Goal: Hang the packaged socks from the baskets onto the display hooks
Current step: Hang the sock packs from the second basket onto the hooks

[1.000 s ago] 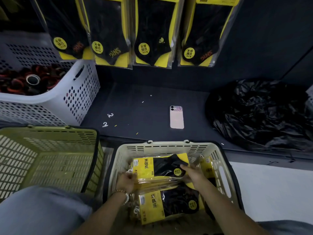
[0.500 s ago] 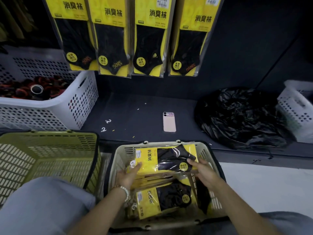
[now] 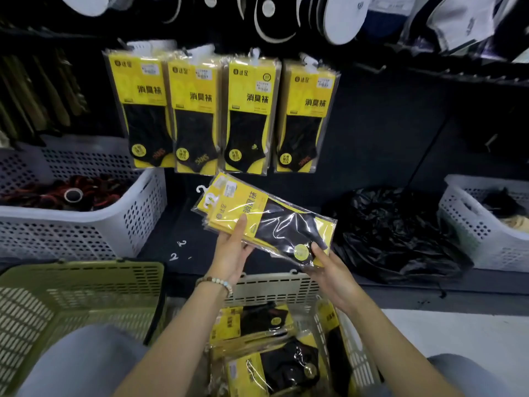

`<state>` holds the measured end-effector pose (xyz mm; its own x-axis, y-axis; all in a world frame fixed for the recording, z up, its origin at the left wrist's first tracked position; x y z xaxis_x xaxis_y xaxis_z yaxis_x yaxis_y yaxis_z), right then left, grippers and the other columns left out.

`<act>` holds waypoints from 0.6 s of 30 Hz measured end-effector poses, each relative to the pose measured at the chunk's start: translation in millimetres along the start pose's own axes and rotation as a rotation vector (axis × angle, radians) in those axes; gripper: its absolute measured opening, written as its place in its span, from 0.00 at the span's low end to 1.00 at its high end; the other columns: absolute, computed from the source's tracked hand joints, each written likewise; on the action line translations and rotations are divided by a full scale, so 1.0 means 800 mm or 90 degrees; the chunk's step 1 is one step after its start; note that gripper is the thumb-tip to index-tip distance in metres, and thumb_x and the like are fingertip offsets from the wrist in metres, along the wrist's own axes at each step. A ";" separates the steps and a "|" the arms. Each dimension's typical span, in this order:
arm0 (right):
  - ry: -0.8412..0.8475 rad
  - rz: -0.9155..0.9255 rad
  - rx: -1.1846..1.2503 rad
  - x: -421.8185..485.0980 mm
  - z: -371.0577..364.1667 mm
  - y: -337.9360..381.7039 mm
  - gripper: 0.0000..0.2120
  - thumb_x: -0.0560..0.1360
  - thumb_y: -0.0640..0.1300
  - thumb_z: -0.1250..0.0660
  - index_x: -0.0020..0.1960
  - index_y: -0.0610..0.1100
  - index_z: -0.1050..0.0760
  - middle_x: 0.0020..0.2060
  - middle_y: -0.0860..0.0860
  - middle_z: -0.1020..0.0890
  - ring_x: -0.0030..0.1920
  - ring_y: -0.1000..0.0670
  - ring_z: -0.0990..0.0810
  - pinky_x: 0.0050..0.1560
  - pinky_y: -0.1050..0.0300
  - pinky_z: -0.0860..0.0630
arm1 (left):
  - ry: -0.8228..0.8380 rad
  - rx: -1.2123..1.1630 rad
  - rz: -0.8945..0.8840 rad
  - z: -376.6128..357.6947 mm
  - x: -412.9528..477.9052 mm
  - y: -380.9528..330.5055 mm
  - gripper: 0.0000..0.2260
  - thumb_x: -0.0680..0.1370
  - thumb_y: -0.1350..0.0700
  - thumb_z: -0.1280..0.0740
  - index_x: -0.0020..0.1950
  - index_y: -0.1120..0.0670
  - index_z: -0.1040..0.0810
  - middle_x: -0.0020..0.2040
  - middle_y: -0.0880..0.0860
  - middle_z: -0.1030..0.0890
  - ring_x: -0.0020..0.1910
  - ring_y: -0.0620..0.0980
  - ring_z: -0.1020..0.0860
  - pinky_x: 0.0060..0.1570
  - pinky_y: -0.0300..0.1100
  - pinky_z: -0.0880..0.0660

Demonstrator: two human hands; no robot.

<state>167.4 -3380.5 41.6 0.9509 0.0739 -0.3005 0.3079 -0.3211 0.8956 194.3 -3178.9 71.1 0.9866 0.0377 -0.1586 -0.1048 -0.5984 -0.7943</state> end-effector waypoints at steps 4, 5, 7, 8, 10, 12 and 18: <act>-0.106 0.141 -0.193 0.016 -0.005 0.066 0.32 0.75 0.48 0.32 0.75 0.46 0.43 0.67 0.52 0.31 0.67 0.51 0.30 0.66 0.57 0.33 | -0.040 0.208 -0.116 -0.024 0.008 -0.072 0.10 0.75 0.47 0.33 0.56 0.45 0.23 0.53 0.44 0.17 0.51 0.42 0.19 0.53 0.40 0.25; -0.122 0.192 -0.221 0.017 -0.011 0.091 0.33 0.75 0.47 0.31 0.75 0.46 0.43 0.68 0.52 0.33 0.68 0.51 0.32 0.66 0.57 0.35 | -0.030 0.259 -0.143 -0.032 0.009 -0.088 0.09 0.75 0.47 0.32 0.54 0.45 0.22 0.51 0.43 0.17 0.50 0.39 0.19 0.51 0.37 0.26; -0.099 0.294 -0.283 0.017 -0.038 0.139 0.28 0.74 0.48 0.31 0.71 0.50 0.37 0.66 0.55 0.31 0.68 0.53 0.32 0.68 0.56 0.34 | 0.007 0.337 -0.176 -0.052 0.010 -0.111 0.06 0.75 0.47 0.32 0.51 0.44 0.22 0.45 0.38 0.17 0.46 0.33 0.20 0.43 0.29 0.27; -0.073 0.337 -0.303 0.014 -0.056 0.159 0.24 0.74 0.49 0.31 0.68 0.51 0.33 0.64 0.57 0.28 0.66 0.55 0.29 0.67 0.57 0.32 | 0.029 0.359 -0.184 -0.063 0.010 -0.119 0.05 0.75 0.48 0.32 0.50 0.43 0.23 0.43 0.36 0.18 0.44 0.30 0.21 0.40 0.27 0.27; -0.029 0.401 -0.303 0.008 -0.089 0.192 0.20 0.74 0.49 0.30 0.64 0.51 0.29 0.60 0.56 0.23 0.60 0.59 0.24 0.62 0.61 0.27 | 0.063 0.386 -0.199 -0.083 0.010 -0.132 0.06 0.74 0.48 0.31 0.50 0.43 0.24 0.43 0.35 0.18 0.43 0.30 0.21 0.37 0.24 0.27; -0.020 0.455 -0.287 0.001 -0.113 0.218 0.19 0.72 0.48 0.29 0.62 0.48 0.26 0.55 0.55 0.20 0.54 0.59 0.21 0.56 0.63 0.24 | 0.086 0.399 -0.214 -0.102 0.009 -0.145 0.09 0.72 0.47 0.30 0.51 0.43 0.24 0.44 0.36 0.18 0.44 0.30 0.21 0.37 0.24 0.27; 0.002 0.459 -0.173 0.003 -0.127 0.249 0.10 0.71 0.44 0.27 0.50 0.44 0.23 0.42 0.54 0.15 0.45 0.57 0.16 0.41 0.68 0.23 | 0.135 0.384 -0.251 -0.140 0.013 -0.173 0.16 0.65 0.47 0.25 0.51 0.45 0.22 0.44 0.36 0.17 0.44 0.34 0.19 0.36 0.24 0.27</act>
<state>234.4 -3348.6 252.5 0.9191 -0.0627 0.3890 -0.3921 -0.0483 0.9187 232.8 -3185.0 245.0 0.9616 -0.0332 0.2724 0.2716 -0.0276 -0.9620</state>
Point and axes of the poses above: each hand's wrist, its own x-axis towards the middle knuckle, its own z-axis out of the back of the hand, y = z × x, the point moved 8 cm from there along x, towards the middle knuckle
